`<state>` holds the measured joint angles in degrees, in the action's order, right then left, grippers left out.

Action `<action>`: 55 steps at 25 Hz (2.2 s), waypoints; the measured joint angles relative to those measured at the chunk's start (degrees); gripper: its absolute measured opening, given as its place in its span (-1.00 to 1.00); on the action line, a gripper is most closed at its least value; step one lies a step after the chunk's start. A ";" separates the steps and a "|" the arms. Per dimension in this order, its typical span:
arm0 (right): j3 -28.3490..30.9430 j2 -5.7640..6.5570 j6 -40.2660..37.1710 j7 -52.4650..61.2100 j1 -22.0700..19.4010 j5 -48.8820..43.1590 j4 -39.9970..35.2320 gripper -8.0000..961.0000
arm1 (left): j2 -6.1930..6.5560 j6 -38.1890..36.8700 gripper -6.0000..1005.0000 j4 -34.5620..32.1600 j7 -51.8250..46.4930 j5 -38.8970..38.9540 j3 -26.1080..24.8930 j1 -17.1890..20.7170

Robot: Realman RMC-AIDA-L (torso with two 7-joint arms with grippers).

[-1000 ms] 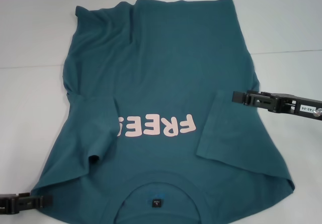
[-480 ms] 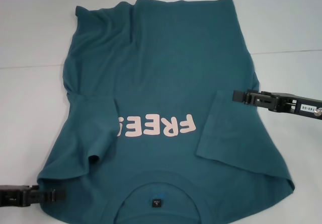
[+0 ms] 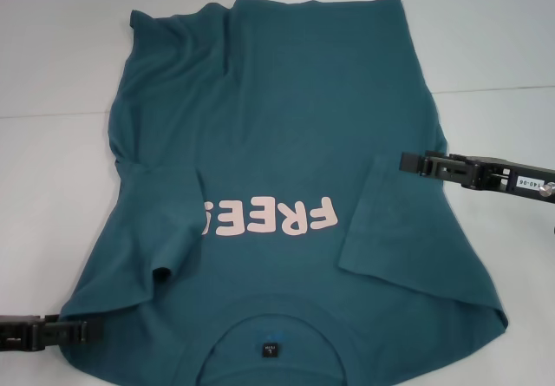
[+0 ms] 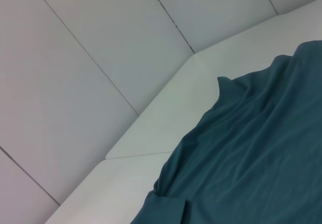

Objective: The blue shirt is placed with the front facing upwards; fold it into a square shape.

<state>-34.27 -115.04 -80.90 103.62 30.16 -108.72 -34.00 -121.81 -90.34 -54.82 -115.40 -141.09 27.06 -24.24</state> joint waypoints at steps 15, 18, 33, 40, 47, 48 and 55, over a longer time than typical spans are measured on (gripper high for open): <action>0.04 0.00 0.05 0.00 0.13 0.00 -0.02 0.83 | 0.14 -0.15 0.75 -0.14 0.02 -1.23 0.19 -0.40; 0.09 0.00 -0.09 0.00 0.20 0.05 -0.02 0.83 | -0.12 0.22 0.67 -0.98 0.04 -1.22 0.19 -0.36; 0.17 0.00 -0.30 0.00 0.25 0.71 -0.01 0.83 | -0.17 3.19 -0.32 -0.85 -0.61 -1.53 1.50 -0.42; 0.17 0.00 -0.31 0.00 0.23 0.71 -0.01 0.83 | -0.23 3.56 -0.74 -0.82 -0.62 -1.55 1.51 -0.35; 0.17 0.00 -0.32 0.02 0.00 0.69 0.02 0.83 | -0.19 3.68 -0.96 -0.81 -0.62 -1.56 1.51 -0.37; 0.16 0.01 -0.31 0.33 -0.06 0.59 0.02 0.83 | -0.17 3.65 -0.98 -0.81 -0.64 -1.55 1.50 -0.37; -0.36 2.29 -1.68 9.03 -1.09 -3.58 -0.03 0.83 | -0.09 2.71 -0.98 -1.20 -1.23 -1.36 1.32 -0.33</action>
<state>-34.62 -112.76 -82.58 112.66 29.08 -112.30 -34.03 -121.89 -87.63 -56.02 -116.63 -142.45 28.38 -24.57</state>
